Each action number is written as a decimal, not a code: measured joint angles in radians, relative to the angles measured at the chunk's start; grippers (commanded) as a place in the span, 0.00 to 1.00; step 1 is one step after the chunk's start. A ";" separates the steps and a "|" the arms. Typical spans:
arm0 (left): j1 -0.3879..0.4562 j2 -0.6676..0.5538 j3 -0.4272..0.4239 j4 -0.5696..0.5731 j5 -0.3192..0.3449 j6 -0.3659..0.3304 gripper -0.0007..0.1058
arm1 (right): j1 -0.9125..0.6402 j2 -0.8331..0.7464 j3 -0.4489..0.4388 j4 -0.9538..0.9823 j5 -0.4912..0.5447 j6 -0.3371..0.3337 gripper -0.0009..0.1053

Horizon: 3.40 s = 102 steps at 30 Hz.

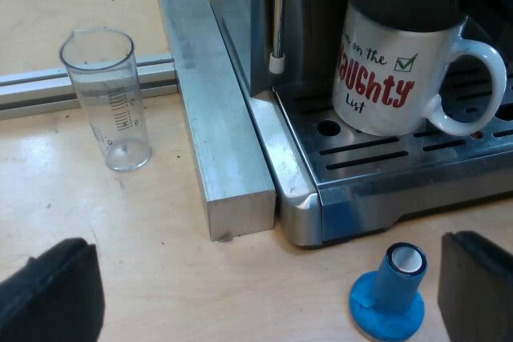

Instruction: Remove mug from coffee machine

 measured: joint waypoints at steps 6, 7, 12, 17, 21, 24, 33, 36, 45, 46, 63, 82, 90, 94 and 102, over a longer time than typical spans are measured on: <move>0.000 0.000 -0.003 0.000 0.011 0.000 0.81 | 0.000 0.000 0.000 0.000 -0.011 0.000 0.43; 0.000 0.000 -0.005 0.000 0.013 0.000 0.81 | 0.000 0.000 0.000 0.000 -0.024 0.000 0.43; 0.000 0.000 -0.007 0.000 0.017 0.000 0.81 | 0.000 0.000 -0.023 0.000 -0.044 0.000 0.43; 0.000 0.000 -0.008 0.000 0.041 0.000 0.81 | 0.000 0.043 -0.062 -0.003 -0.091 -0.006 0.62; 0.000 0.000 -0.013 0.003 0.064 0.000 0.81 | 0.000 0.075 -0.075 -0.003 -0.107 -0.006 0.64; 0.000 0.000 -0.037 0.010 0.075 0.000 0.82 | 0.000 0.095 -0.078 -0.003 -0.109 -0.006 0.64; 0.000 0.038 -0.122 -0.010 0.132 0.000 0.84 | 0.000 0.100 -0.085 -0.006 -0.215 0.006 0.64; 0.000 0.080 -0.121 -0.057 0.174 -0.002 0.84 | 0.049 0.100 -0.091 -0.006 -0.235 0.018 0.64; -0.066 0.143 -0.121 -0.131 0.195 -0.015 0.84 | 0.226 0.213 -0.157 -0.010 -0.239 0.003 0.64; -0.070 0.144 -0.121 -0.133 0.195 -0.015 0.84 | 0.236 0.225 -0.161 -0.012 -0.237 0.003 0.64; -0.155 0.301 -0.002 -0.278 0.292 0.023 0.84 | 0.320 0.437 -0.171 -0.235 -0.250 -0.025 0.64; -0.155 0.303 0.308 -0.572 0.270 0.043 0.84 | 0.547 0.505 -0.054 -0.318 -0.270 -0.208 0.64; -0.155 0.303 0.309 -0.591 0.270 0.043 0.84 | 0.668 0.505 0.054 -0.438 -0.222 -0.212 0.64; -0.155 0.303 0.309 -0.592 0.270 0.043 0.84 | 0.715 0.505 0.134 -0.569 -0.218 -0.159 0.64; -0.155 0.303 0.309 -0.592 0.270 0.043 0.84 | 0.784 0.551 0.235 -0.787 -0.202 -0.097 0.61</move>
